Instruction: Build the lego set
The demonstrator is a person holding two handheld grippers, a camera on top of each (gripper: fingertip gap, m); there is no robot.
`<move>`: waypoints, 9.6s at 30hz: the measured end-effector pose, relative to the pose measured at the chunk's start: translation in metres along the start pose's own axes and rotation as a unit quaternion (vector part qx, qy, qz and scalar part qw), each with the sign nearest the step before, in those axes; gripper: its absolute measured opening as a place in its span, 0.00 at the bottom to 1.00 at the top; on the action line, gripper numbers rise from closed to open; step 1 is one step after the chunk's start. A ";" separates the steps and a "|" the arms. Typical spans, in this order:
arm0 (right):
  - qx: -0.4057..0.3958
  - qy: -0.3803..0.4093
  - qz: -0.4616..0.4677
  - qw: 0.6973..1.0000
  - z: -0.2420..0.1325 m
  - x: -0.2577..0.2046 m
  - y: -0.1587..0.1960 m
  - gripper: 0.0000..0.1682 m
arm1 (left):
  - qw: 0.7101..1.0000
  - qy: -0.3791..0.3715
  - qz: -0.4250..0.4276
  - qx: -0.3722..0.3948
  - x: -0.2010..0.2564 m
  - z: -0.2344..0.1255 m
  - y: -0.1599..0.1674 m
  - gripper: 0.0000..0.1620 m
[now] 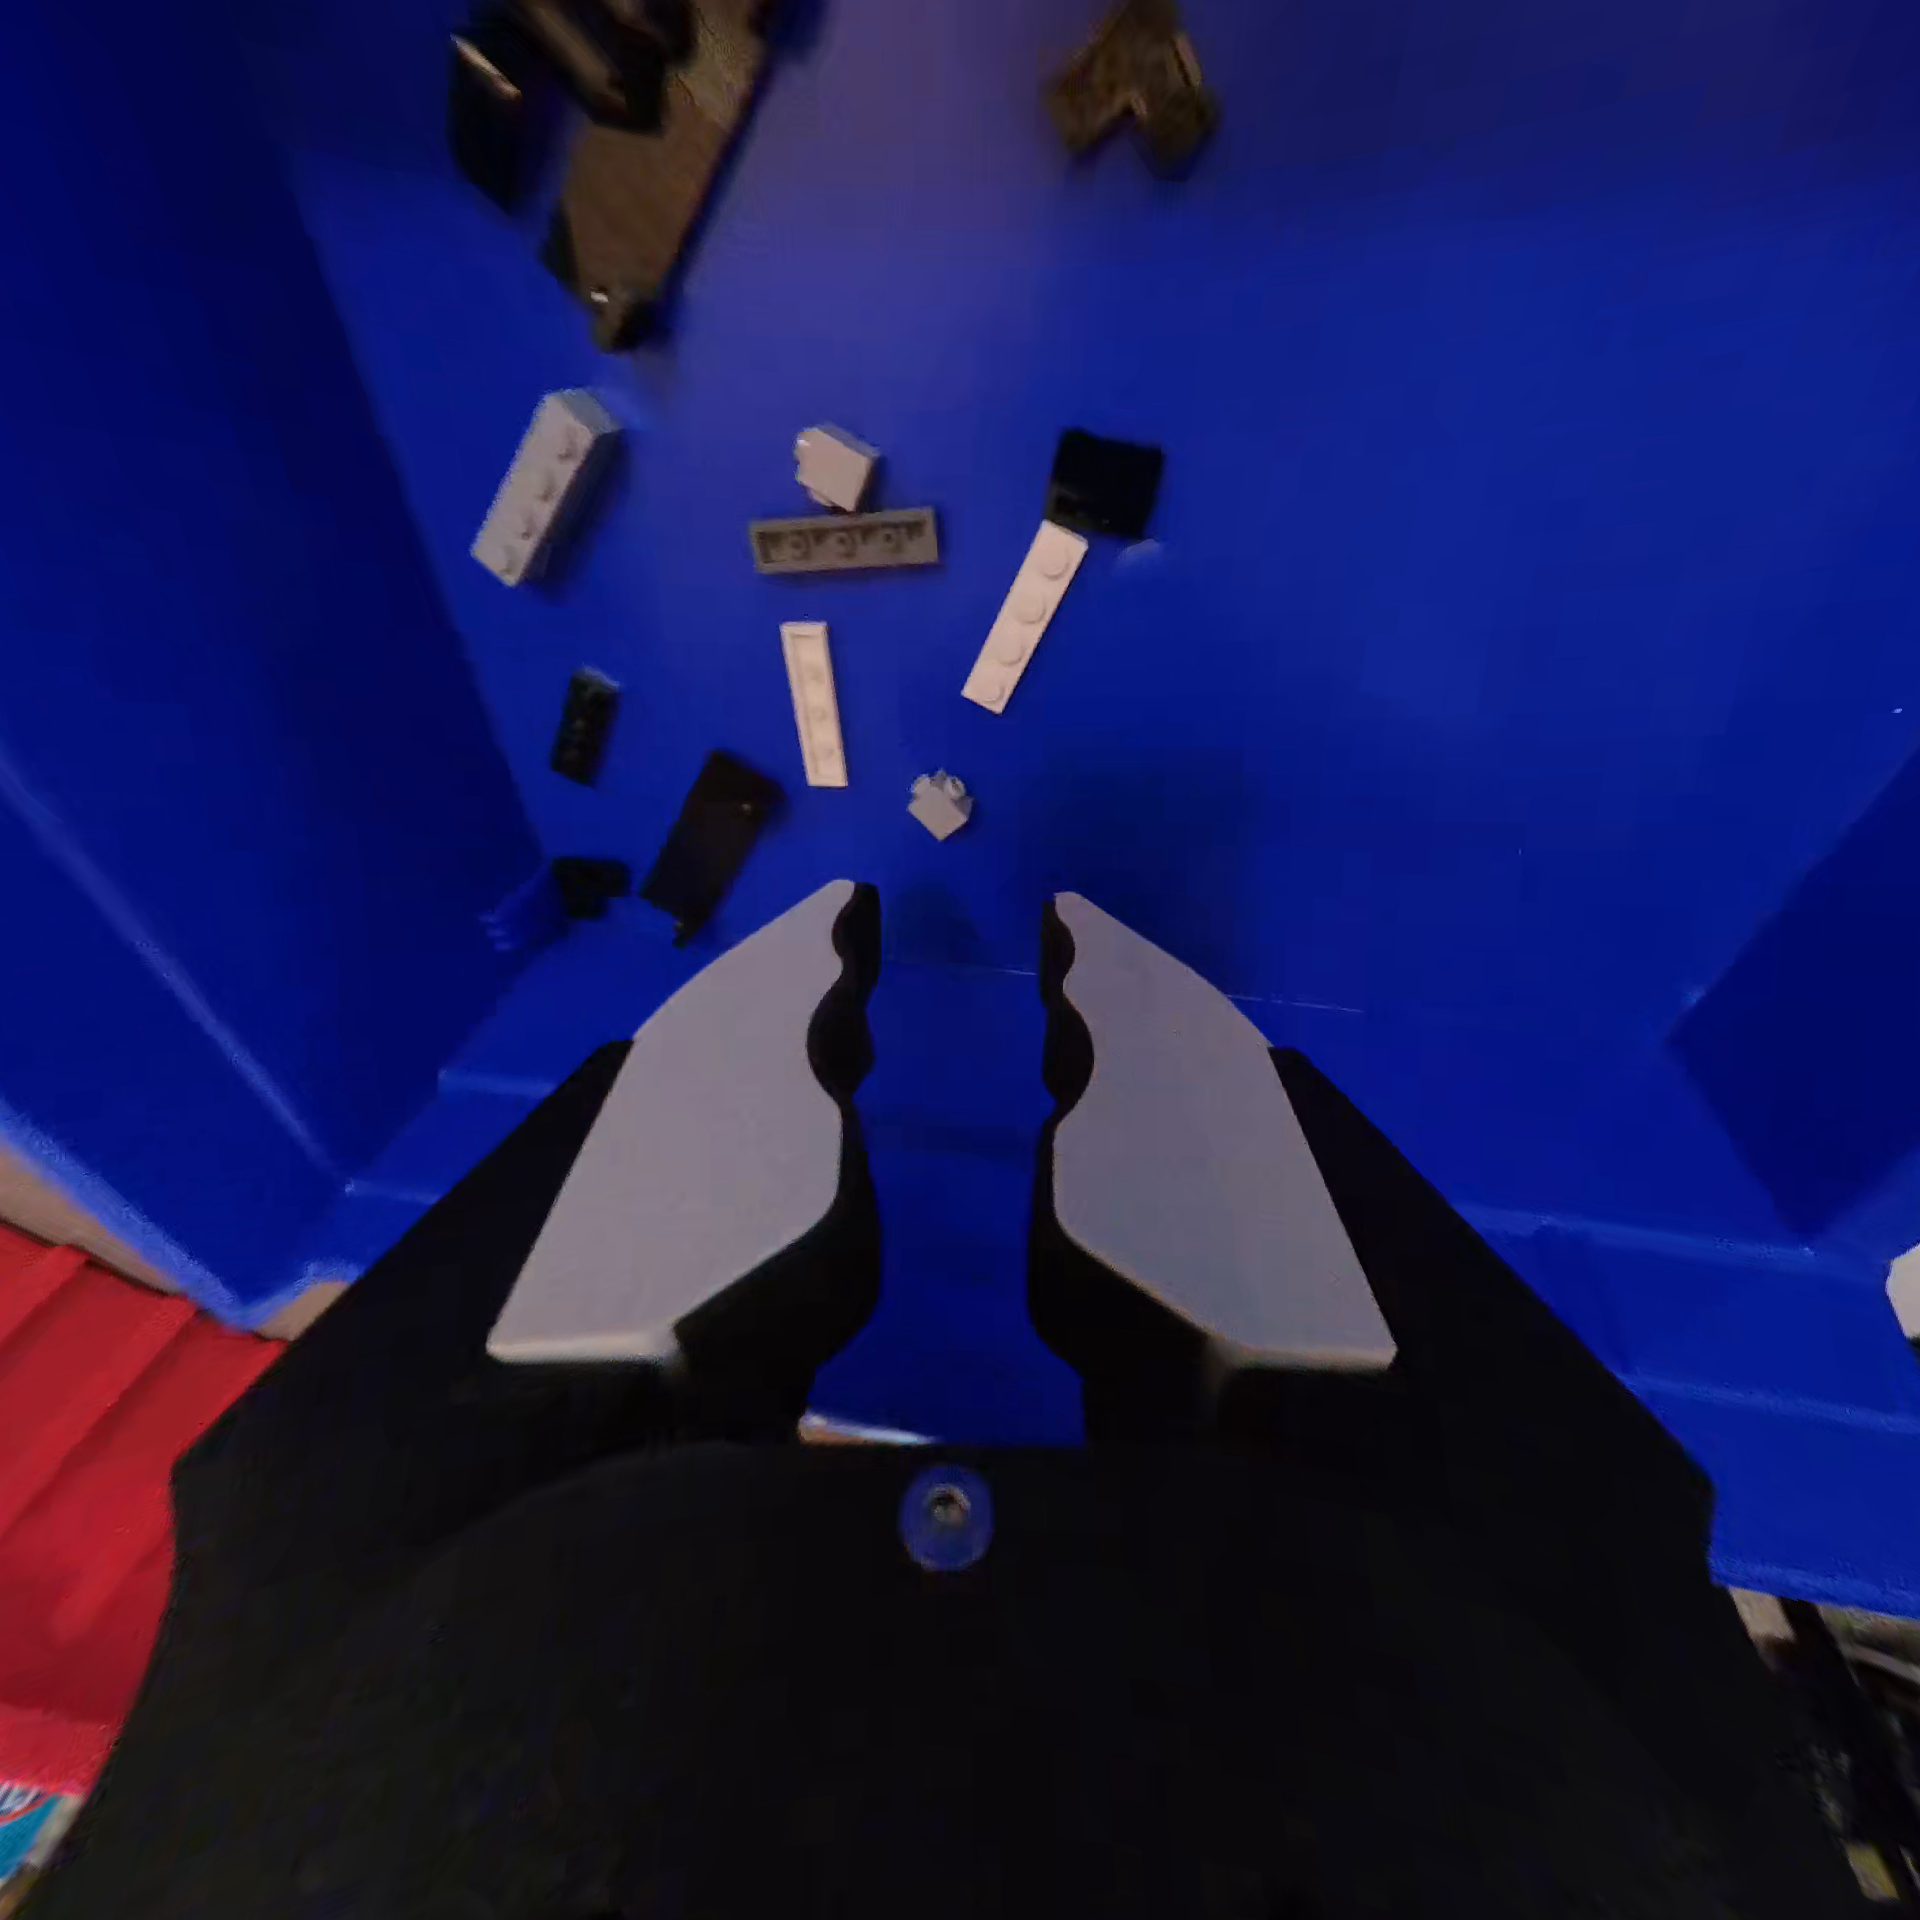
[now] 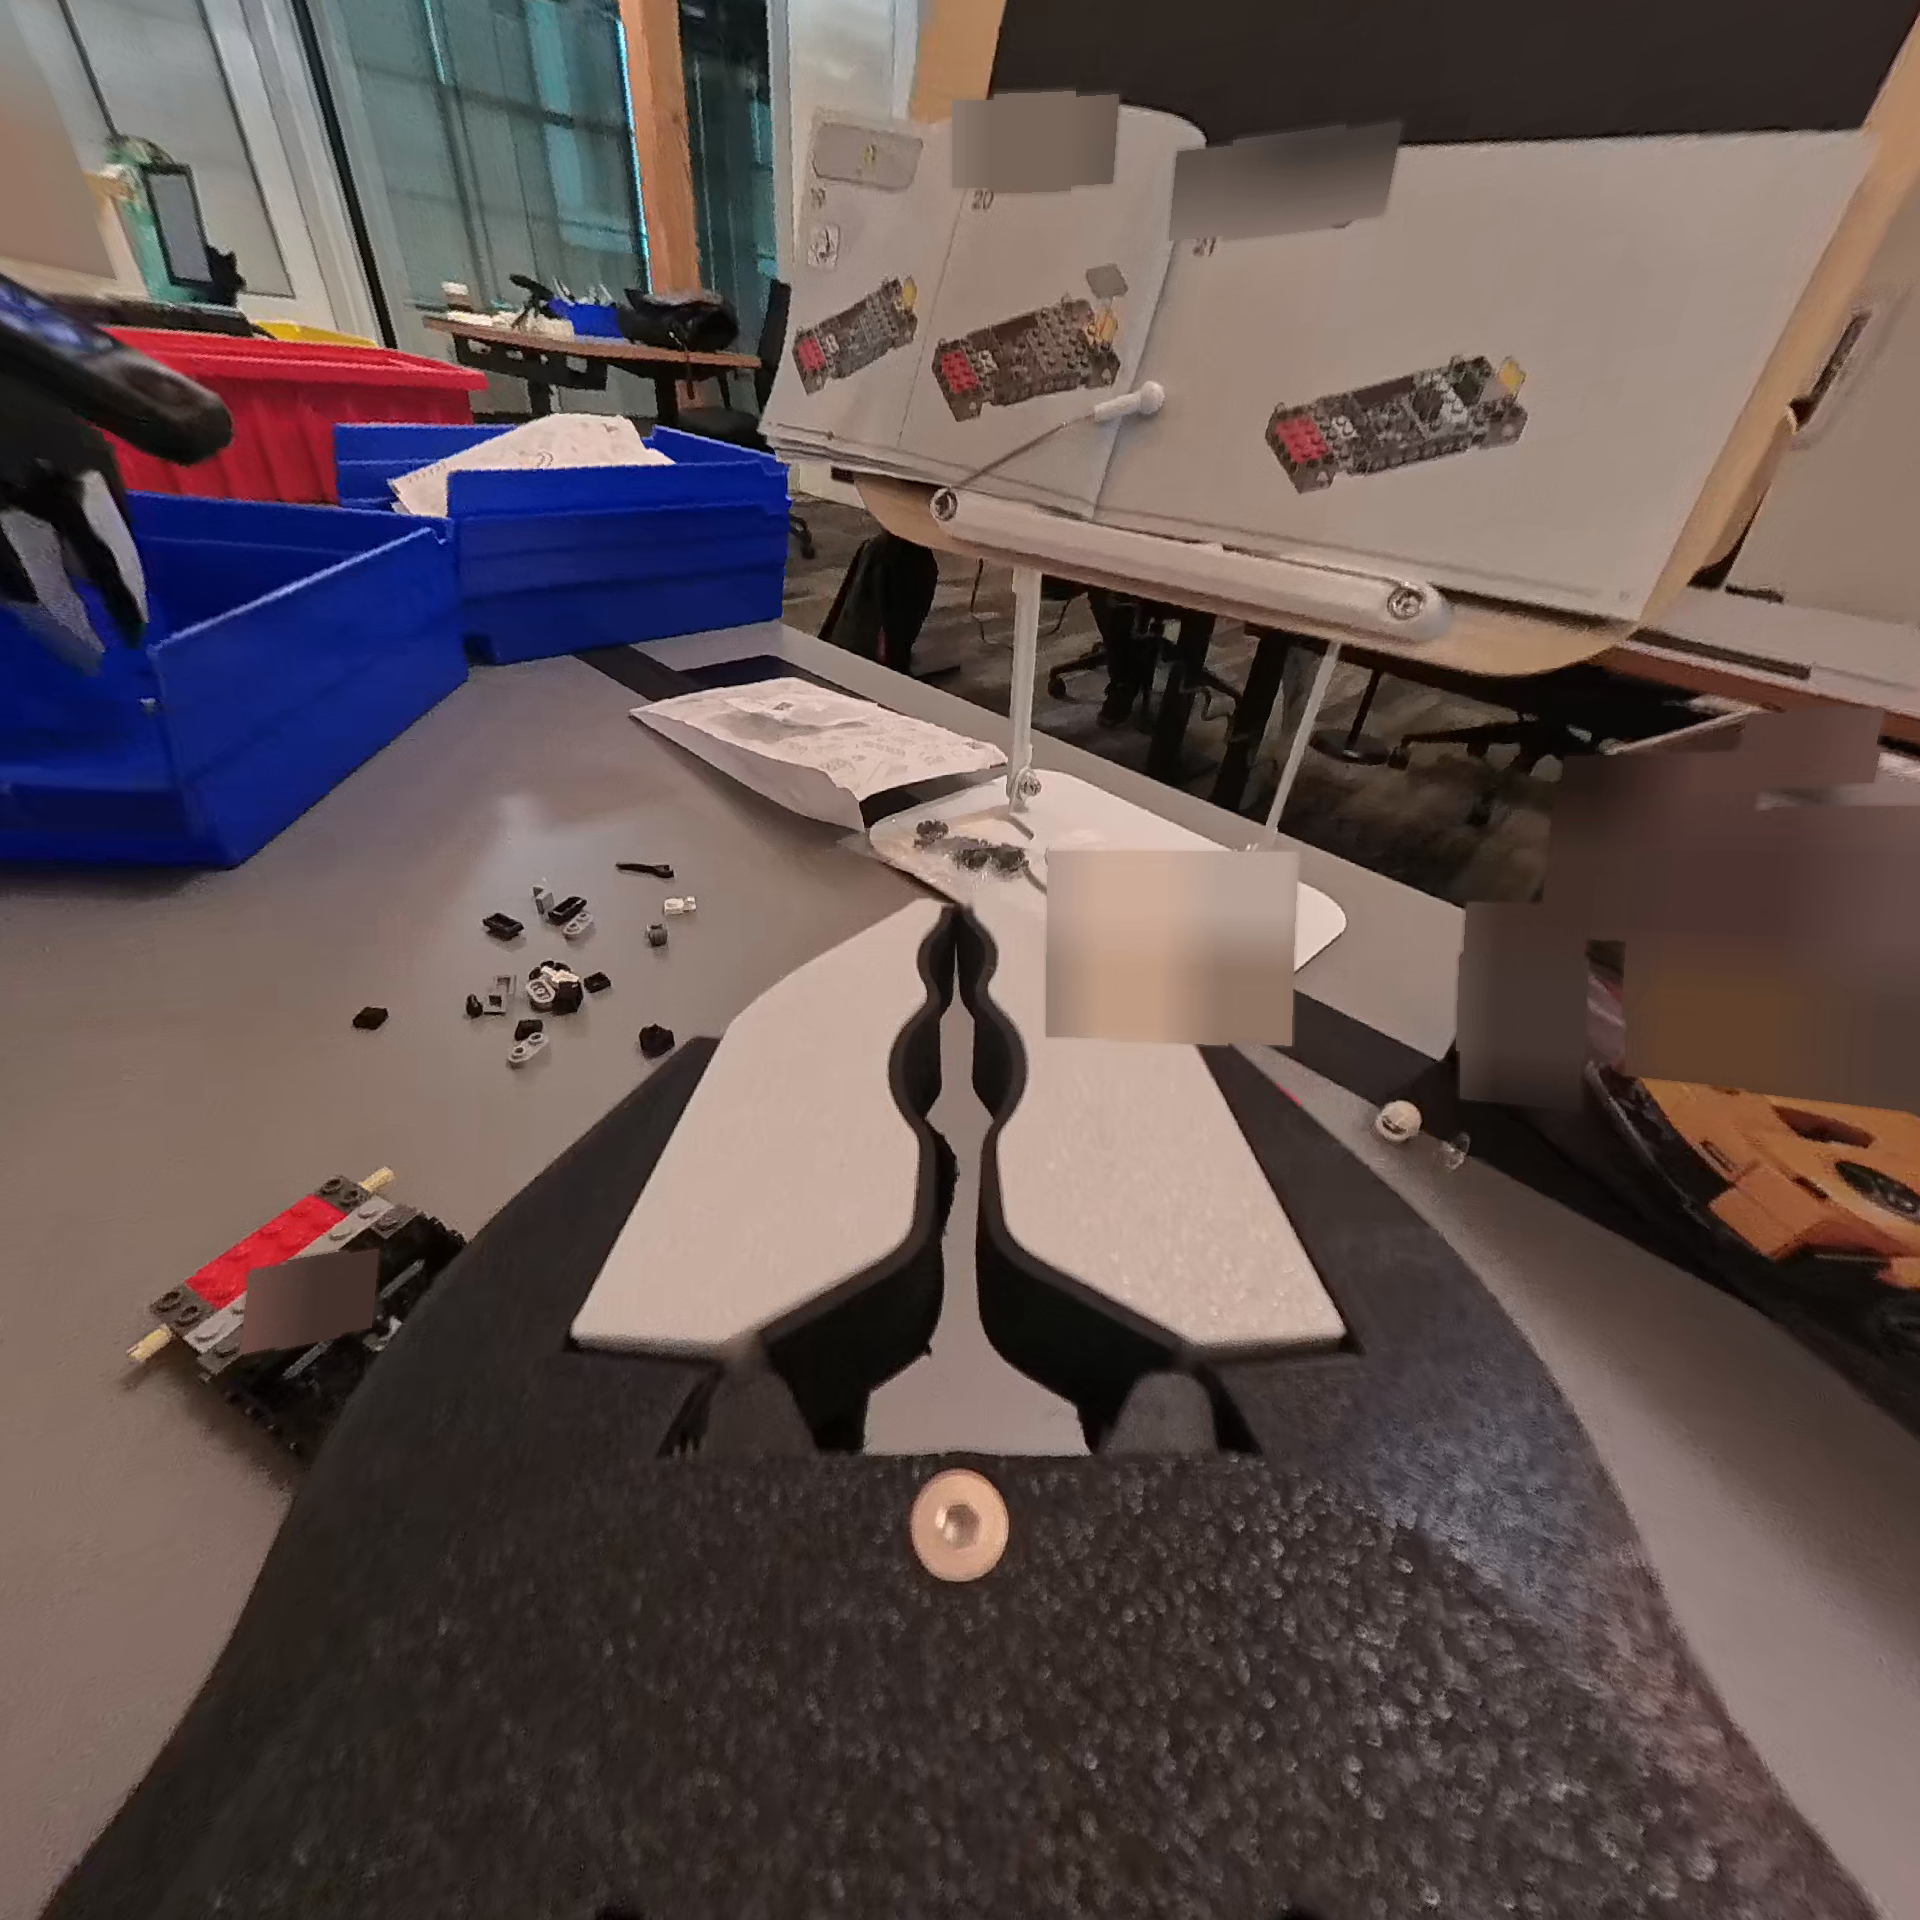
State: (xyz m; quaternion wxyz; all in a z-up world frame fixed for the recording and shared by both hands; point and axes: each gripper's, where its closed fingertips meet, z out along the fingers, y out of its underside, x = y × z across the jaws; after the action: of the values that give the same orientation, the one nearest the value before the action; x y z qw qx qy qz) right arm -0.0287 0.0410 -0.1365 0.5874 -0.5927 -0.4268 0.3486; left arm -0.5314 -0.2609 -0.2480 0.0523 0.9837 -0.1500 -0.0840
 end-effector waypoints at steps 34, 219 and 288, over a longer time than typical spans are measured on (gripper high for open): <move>-0.033 -0.028 0.011 0.999 0.006 -0.005 0.020 0.00 | 0.994 0.055 0.077 0.057 0.018 0.022 -0.035 0.06; -0.039 0.232 0.002 0.972 -0.075 0.096 0.047 0.00 | 0.688 -0.035 -0.159 0.707 0.207 -0.162 -0.221 0.00; -0.013 0.184 0.003 0.983 -0.067 0.074 0.034 0.00 | 0.726 -0.270 -0.423 0.470 0.101 -0.096 -0.006 0.00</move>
State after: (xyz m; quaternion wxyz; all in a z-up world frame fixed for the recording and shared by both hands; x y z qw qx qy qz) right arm 0.0645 0.0840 -0.1592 0.6469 -0.6556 -0.3147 0.2297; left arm -0.4168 -0.2786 -0.1694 -0.5006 0.7793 0.2540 -0.2785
